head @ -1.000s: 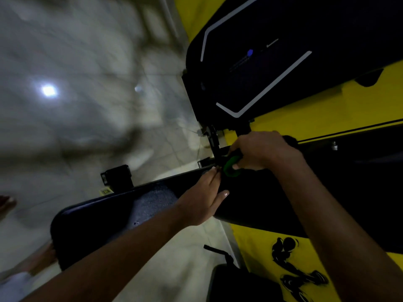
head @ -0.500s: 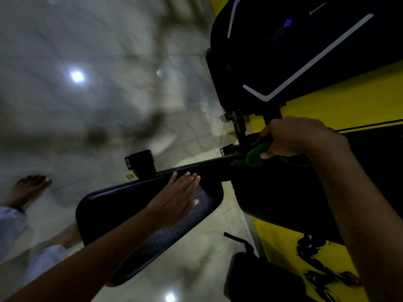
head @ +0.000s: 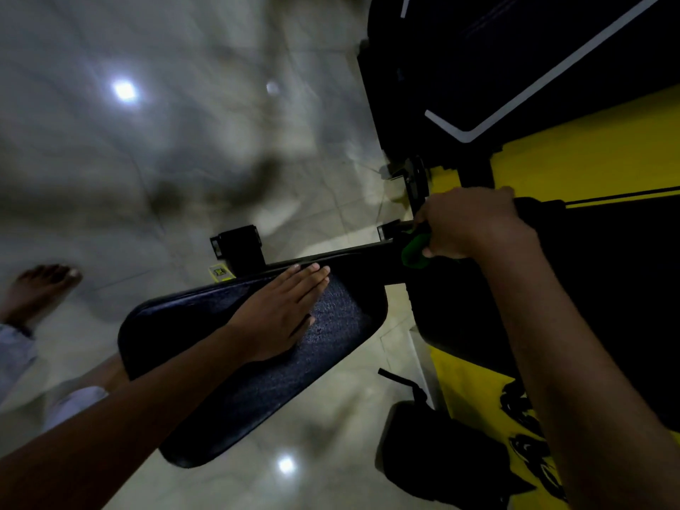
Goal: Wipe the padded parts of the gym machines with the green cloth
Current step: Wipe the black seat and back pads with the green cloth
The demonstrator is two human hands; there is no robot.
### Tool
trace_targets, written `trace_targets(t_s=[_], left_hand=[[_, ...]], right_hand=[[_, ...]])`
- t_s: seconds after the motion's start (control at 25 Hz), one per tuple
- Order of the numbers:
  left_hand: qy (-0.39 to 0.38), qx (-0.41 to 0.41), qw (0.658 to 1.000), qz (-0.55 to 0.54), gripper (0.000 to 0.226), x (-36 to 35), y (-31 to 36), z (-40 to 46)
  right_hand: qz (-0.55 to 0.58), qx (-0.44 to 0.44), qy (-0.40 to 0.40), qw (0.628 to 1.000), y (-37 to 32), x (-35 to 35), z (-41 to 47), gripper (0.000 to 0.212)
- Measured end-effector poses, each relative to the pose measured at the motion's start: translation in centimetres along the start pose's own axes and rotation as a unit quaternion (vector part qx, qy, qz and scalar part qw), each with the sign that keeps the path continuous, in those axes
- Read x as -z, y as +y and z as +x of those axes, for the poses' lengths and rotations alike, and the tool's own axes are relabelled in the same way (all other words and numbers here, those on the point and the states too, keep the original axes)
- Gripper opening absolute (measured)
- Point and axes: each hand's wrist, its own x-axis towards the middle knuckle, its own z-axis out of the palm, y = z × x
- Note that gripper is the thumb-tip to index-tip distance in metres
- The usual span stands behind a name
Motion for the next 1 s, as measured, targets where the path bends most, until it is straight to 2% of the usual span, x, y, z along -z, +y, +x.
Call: trace_targets(t_s=[0.16, 0.36, 0.44, 0.6, 0.64, 0.76, 0.84, 0.88, 0.92, 1.0], left_hand=[[0.005, -0.01, 1.0, -0.003, 0.061, -0.1, -0.4, 0.0], [-0.007, -0.019, 1.0, -0.002, 0.059, 0.4, -0.6, -0.2], [-0.02, -0.034, 0.999, 0.015, 0.059, 1.2, -0.5, 0.0], [-0.041, -0.058, 0.996, 0.053, 0.06, 2.2, -0.8, 0.1], [-0.042, -0.067, 0.995, 0.059, 0.061, 2.2, -1.1, 0.0], [-0.038, -0.096, 0.992, 0.067, 0.061, 2.4, -1.9, -0.4], [-0.039, -0.1, 0.991, 0.082, 0.06, 2.4, -2.1, -0.5], [-0.042, -0.1, 0.991, 0.08, 0.06, 2.4, -2.1, -0.5], [-0.04, -0.102, 0.991, 0.073, 0.06, 2.3, -2.1, -0.5], [-0.027, -0.112, 0.991, 0.064, 0.061, 2.1, -2.3, -0.4]], right_hand=[[-0.031, 0.047, 0.022, 0.998, -3.9, -1.7, 0.9, 0.037], [-0.013, 0.08, 0.198, 0.977, -4.2, -3.9, -2.2, 0.031], [-0.028, 0.094, 0.196, 0.976, -4.6, -4.8, -3.2, 0.035], [-0.2, 0.077, 0.246, 0.945, -6.3, -7.3, -3.2, 0.056], [-0.233, 0.092, 0.251, 0.935, -6.8, -7.7, -2.9, 0.054], [-0.387, 0.201, 0.19, 0.88, -8.6, -9.1, -2.5, 0.042], [-0.487, 0.208, 0.153, 0.834, -9.9, -10.1, -2.5, 0.044], [-0.507, 0.181, 0.14, 0.831, -10.3, -10.4, -2.4, 0.045], [-0.493, 0.147, 0.146, 0.845, -10.2, -10.2, -2.2, 0.046], [-0.394, 0.083, 0.175, 0.899, -9.4, -8.5, -1.8, 0.048]])
